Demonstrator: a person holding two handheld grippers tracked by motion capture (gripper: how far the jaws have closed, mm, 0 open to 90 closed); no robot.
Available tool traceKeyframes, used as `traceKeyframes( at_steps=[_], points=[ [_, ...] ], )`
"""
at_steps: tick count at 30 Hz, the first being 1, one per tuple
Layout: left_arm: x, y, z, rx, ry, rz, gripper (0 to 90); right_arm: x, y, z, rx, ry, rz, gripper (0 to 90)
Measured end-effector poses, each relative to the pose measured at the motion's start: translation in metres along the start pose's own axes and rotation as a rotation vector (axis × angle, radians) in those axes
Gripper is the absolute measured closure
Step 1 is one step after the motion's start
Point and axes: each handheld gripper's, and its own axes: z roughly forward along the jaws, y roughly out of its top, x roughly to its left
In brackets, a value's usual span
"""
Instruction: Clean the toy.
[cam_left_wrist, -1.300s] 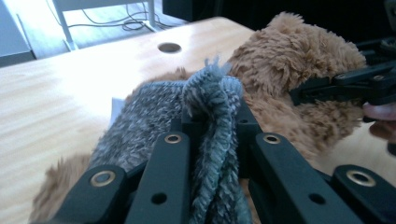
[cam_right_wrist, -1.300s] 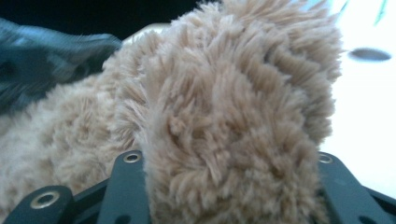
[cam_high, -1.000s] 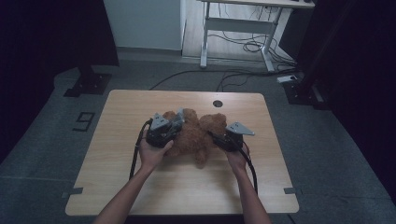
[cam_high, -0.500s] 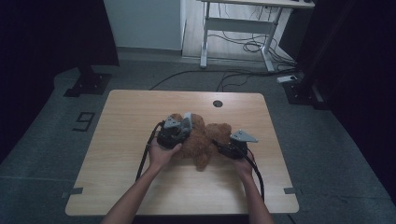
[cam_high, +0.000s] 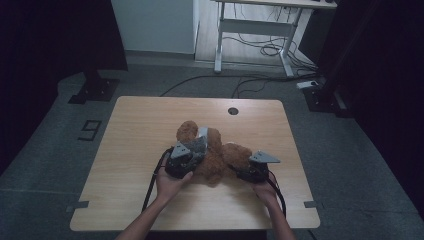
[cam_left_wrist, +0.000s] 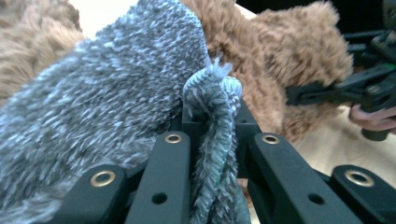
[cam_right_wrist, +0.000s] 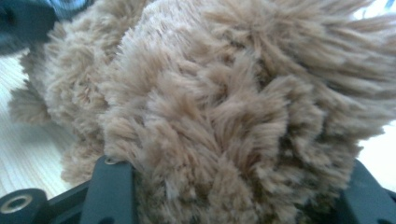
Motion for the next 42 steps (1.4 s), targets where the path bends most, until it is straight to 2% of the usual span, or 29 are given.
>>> traceKeyframes(
  at_steps=[4, 8, 10, 11, 13, 14, 16, 17, 19, 20, 22, 25, 27, 28, 31, 32, 34, 36, 40, 42],
  points=[
    [-0.013, 0.023, -0.002, -0.012, -0.004, 0.044, 80.8, 0.001, -0.005, -0.003, -0.010, 0.002, 0.007, 45.6],
    [-0.032, 0.051, 0.006, -0.027, -0.045, 0.075, 80.5, 0.003, -0.010, -0.004, -0.034, -0.005, 0.000, 45.8],
    [-0.040, 0.060, 0.014, -0.011, -0.059, 0.093, 80.2, 0.003, -0.010, -0.005, -0.031, -0.003, -0.003, 45.7],
    [-0.045, 0.064, 0.021, 0.013, -0.060, 0.103, 80.0, 0.003, -0.010, -0.006, -0.031, -0.003, -0.005, 45.7],
    [-0.046, 0.067, 0.033, 0.052, -0.033, 0.115, 79.4, 0.004, -0.011, -0.007, -0.033, -0.005, -0.007, 45.7],
    [-0.042, 0.067, 0.039, 0.075, -0.006, 0.118, 79.1, 0.004, -0.011, -0.007, -0.034, -0.006, -0.009, 45.7],
    [-0.029, 0.063, 0.046, 0.099, -0.012, 0.054, 79.2, 0.004, -0.011, -0.008, -0.032, -0.005, -0.014, 45.7],
    [-0.019, 0.060, 0.045, 0.093, -0.013, 0.021, 79.5, 0.004, -0.011, -0.008, -0.031, -0.005, -0.016, 45.6],
    [-0.007, 0.057, 0.040, 0.086, 0.008, -0.006, 80.1, 0.005, -0.011, -0.008, -0.028, -0.008, -0.018, 45.7],
    [0.000, 0.055, 0.036, 0.086, 0.026, -0.016, 80.2, 0.006, -0.011, -0.008, -0.028, -0.008, -0.019, 45.7],
    [0.014, 0.051, 0.028, 0.097, 0.088, -0.009, 80.4, 0.006, -0.011, -0.008, -0.033, -0.011, -0.021, 45.6],
    [0.038, 0.045, 0.017, 0.111, 0.137, -0.047, 80.5, 0.006, -0.012, -0.008, -0.039, -0.014, -0.026, 45.6],
    [0.053, 0.039, 0.010, 0.136, 0.204, -0.049, 80.5, 0.007, -0.012, -0.008, -0.039, -0.015, -0.022, 45.6],
    [0.061, 0.035, 0.008, 0.147, 0.221, -0.066, 80.4, 0.007, -0.012, -0.009, -0.039, -0.015, -0.020, 45.6],
    [0.080, 0.023, 0.001, 0.184, 0.215, -0.132, 80.0, 0.006, -0.012, -0.009, -0.036, -0.014, -0.018, 45.6],
    [0.082, 0.019, -0.001, 0.176, 0.198, -0.151, 79.9, 0.006, -0.012, -0.009, -0.038, -0.013, -0.017, 45.6],
    [0.080, 0.019, -0.005, 0.141, 0.171, -0.163, 80.0, 0.006, -0.013, -0.009, -0.038, -0.016, -0.020, 45.6],
    [0.071, 0.026, -0.009, 0.107, 0.164, -0.132, 80.0, 0.006, -0.013, -0.009, -0.040, -0.016, -0.021, 45.6],
    [0.041, 0.055, -0.017, 0.020, 0.128, -0.040, 80.2, 0.007, -0.013, -0.009, -0.039, -0.019, -0.023, 45.6],
    [0.018, 0.071, -0.015, 0.014, 0.103, 0.032, 80.1, 0.007, -0.013, -0.010, -0.039, -0.020, -0.024, 45.6]
  ],
)
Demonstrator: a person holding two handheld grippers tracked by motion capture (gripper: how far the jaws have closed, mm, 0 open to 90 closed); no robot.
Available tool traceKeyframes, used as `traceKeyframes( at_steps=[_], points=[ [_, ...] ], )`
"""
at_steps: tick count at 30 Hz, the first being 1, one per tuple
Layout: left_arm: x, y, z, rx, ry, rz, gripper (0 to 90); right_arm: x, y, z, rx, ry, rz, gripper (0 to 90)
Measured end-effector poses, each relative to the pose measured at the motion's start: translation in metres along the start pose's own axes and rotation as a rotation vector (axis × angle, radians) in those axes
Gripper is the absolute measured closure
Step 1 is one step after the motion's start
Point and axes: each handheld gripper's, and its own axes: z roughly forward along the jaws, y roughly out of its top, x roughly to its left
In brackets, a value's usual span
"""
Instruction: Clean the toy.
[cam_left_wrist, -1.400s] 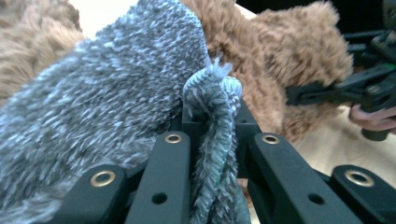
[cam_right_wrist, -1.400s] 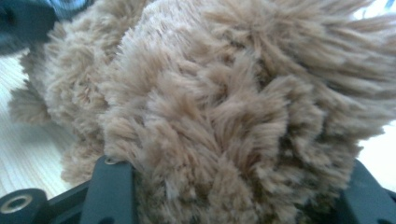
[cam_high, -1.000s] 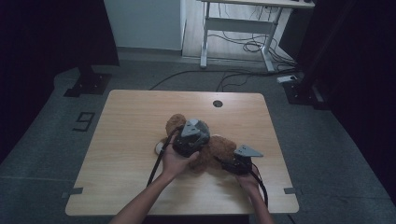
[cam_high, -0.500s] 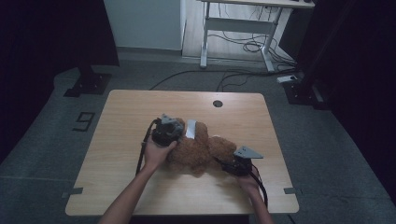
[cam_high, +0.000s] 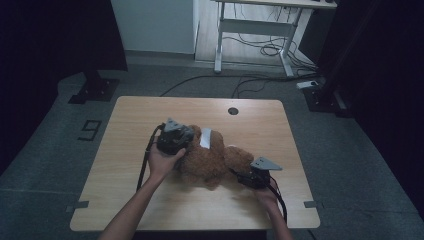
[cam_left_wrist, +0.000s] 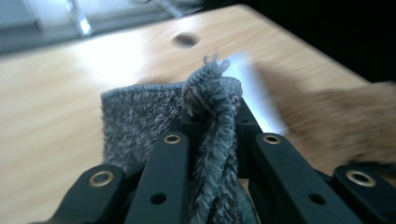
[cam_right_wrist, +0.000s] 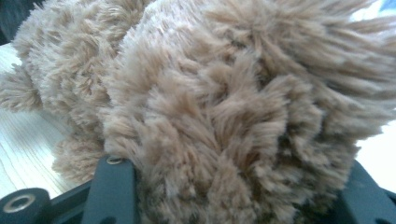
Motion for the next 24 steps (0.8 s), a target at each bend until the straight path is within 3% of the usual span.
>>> traceKeyframes(
  at_steps=[1, 3, 5, 8, 11, 13, 17, 19, 22, 24],
  points=[
    [-0.010, 0.006, 0.002, -0.002, -0.002, 0.036, 80.0, 0.000, 0.000, 0.000, 0.000, 0.000, 0.001, 45.6],
    [-0.027, 0.016, 0.010, 0.006, -0.030, 0.066, 79.9, 0.000, 0.000, 0.000, -0.002, -0.001, 0.001, 45.6],
    [-0.039, 0.023, 0.023, 0.022, -0.051, 0.078, 79.8, 0.000, 0.000, 0.000, 0.000, 0.000, 0.001, 45.6],
    [-0.044, 0.023, 0.046, 0.068, -0.054, 0.071, 79.8, 0.000, 0.000, 0.000, 0.000, 0.000, 0.000, 45.5],
    [-0.032, 0.011, 0.069, 0.130, -0.017, 0.045, 79.7, 0.000, 0.000, -0.001, 0.000, 0.004, 0.004, 45.4],
    [-0.020, 0.004, 0.072, 0.132, -0.005, 0.003, 79.9, 0.000, 0.000, -0.001, -0.001, 0.004, 0.004, 45.4],
    [0.007, -0.006, 0.065, 0.144, 0.062, -0.036, 80.1, 0.000, 0.000, 0.000, -0.003, 0.009, 0.006, 45.4],
    [0.018, -0.012, 0.060, 0.153, 0.075, -0.063, 80.1, 0.000, 0.000, 0.000, -0.003, 0.007, 0.005, 45.4],
    [0.028, -0.018, 0.053, 0.164, 0.116, -0.051, 80.1, 0.000, 0.000, 0.000, -0.004, 0.006, 0.002, 45.4],
    [0.031, -0.018, 0.044, 0.152, 0.122, -0.053, 80.1, 0.000, 0.000, 0.000, -0.004, 0.006, 0.003, 45.4]
  ],
)
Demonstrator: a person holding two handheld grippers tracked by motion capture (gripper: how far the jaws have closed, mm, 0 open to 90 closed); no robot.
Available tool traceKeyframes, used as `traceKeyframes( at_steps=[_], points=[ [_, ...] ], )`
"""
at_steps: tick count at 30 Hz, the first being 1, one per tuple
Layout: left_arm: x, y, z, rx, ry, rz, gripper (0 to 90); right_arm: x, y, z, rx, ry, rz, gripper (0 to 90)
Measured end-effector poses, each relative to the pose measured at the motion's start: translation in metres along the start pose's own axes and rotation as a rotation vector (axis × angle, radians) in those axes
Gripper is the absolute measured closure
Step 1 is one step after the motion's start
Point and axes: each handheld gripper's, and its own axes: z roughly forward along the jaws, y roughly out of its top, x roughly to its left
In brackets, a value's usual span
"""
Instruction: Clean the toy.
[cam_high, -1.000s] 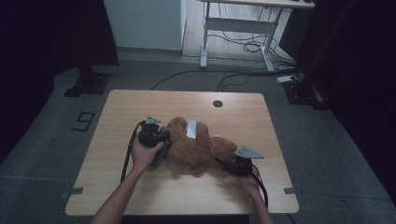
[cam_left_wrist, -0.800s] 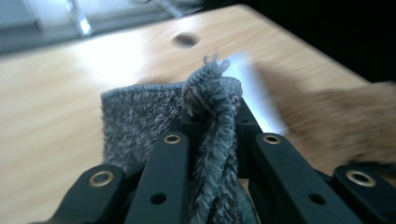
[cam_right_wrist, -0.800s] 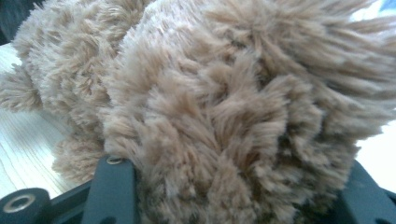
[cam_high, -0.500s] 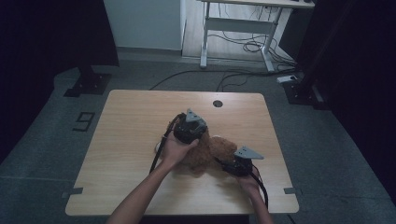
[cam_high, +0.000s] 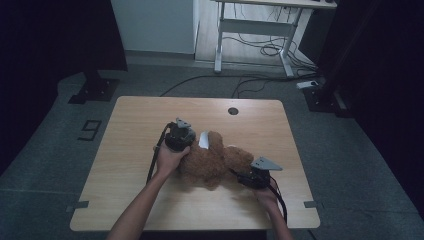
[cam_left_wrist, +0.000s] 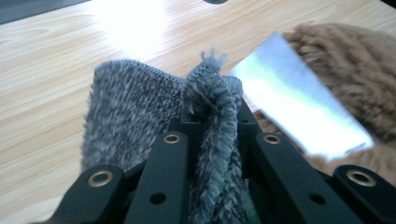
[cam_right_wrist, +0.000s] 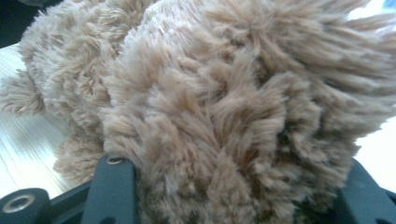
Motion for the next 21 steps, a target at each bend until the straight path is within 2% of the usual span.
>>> traceKeyframes(
  at_steps=[2, 5, 8, 9, 12, 13, 15, 17, 19, 21],
  points=[
    [0.000, 0.003, -0.012, -0.037, -0.016, -0.008, 80.1, -0.001, 0.000, 0.000, 0.001, 0.003, 0.005, 45.4],
    [-0.010, 0.014, -0.030, -0.095, -0.055, 0.009, 80.2, -0.002, 0.000, 0.000, -0.003, 0.011, 0.016, 45.4],
    [-0.031, 0.029, -0.044, -0.143, -0.105, 0.049, 80.1, -0.002, 0.000, 0.000, -0.002, 0.009, 0.015, 45.3],
    [-0.042, 0.035, -0.047, -0.154, -0.129, 0.071, 80.1, -0.002, 0.000, 0.000, -0.003, 0.009, 0.016, 45.3],
    [-0.070, 0.046, -0.046, -0.169, -0.171, 0.122, 80.1, -0.002, 0.000, 0.000, -0.002, 0.009, 0.014, 45.3],
    [-0.084, 0.050, -0.043, -0.166, -0.193, 0.141, 80.1, -0.002, 0.000, 0.000, -0.002, 0.010, 0.015, 45.2],
    [-0.102, 0.054, -0.033, -0.154, -0.216, 0.173, 80.0, -0.002, 0.000, 0.000, -0.002, 0.010, 0.017, 45.2],
    [-0.122, 0.059, -0.015, -0.132, -0.245, 0.191, 79.9, -0.002, 0.000, 0.000, -0.004, 0.009, 0.014, 45.2],
    [-0.135, 0.061, 0.004, -0.100, -0.264, 0.187, 79.9, -0.001, -0.001, -0.001, -0.004, 0.007, 0.013, 45.2],
    [-0.147, 0.060, 0.027, -0.043, -0.291, 0.177, 79.8, 0.000, -0.002, -0.001, -0.009, 0.001, 0.011, 45.2]
  ],
)
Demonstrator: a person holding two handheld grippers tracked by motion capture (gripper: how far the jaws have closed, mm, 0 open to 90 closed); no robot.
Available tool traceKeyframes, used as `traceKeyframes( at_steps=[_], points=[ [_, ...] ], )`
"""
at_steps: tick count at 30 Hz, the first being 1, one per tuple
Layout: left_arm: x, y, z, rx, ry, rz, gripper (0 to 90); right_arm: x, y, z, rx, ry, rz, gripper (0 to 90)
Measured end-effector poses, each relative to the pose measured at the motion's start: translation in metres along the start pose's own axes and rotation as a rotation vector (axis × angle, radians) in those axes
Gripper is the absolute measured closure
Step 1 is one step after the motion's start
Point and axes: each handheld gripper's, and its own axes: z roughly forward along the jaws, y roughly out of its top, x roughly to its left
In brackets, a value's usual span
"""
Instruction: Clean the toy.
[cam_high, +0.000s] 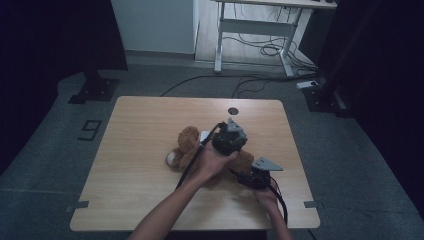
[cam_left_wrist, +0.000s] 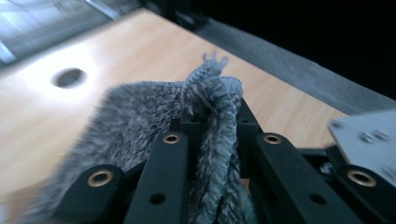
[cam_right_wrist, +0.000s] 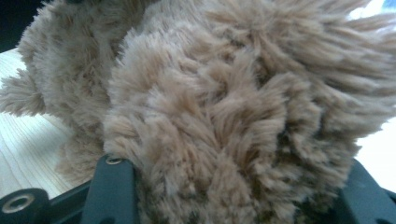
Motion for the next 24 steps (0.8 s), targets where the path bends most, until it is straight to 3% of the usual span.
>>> traceKeyframes(
  at_steps=[2, 4, 7, 10, 13, 19, 24],
  points=[
    [-0.006, -0.005, 0.022, 0.068, 0.004, 0.019, 79.6, 0.000, -0.001, -0.001, -0.001, -0.003, -0.007, 45.2],
    [-0.010, -0.011, 0.030, 0.094, 0.056, 0.081, 79.5, 0.000, -0.001, 0.000, 0.002, -0.004, 0.000, 45.1],
    [-0.008, -0.015, 0.025, 0.100, 0.100, 0.102, 79.8, 0.000, -0.001, 0.000, 0.005, -0.009, -0.012, 45.1],
    [0.005, -0.023, 0.016, 0.125, 0.198, 0.139, 80.0, 0.001, -0.001, 0.000, 0.007, -0.017, -0.016, 45.1],
    [0.021, -0.033, 0.005, 0.133, 0.217, 0.120, 80.3, 0.002, -0.001, 0.000, 0.004, -0.018, -0.014, 45.0],
    [0.043, -0.044, -0.022, 0.086, 0.263, 0.101, 80.4, 0.001, 0.000, 0.001, -0.003, -0.015, -0.010, 45.0],
    [0.073, -0.053, -0.037, 0.090, 0.317, 0.026, 80.2, 0.000, -0.001, 0.001, -0.002, -0.013, -0.008, 45.0]
  ],
)
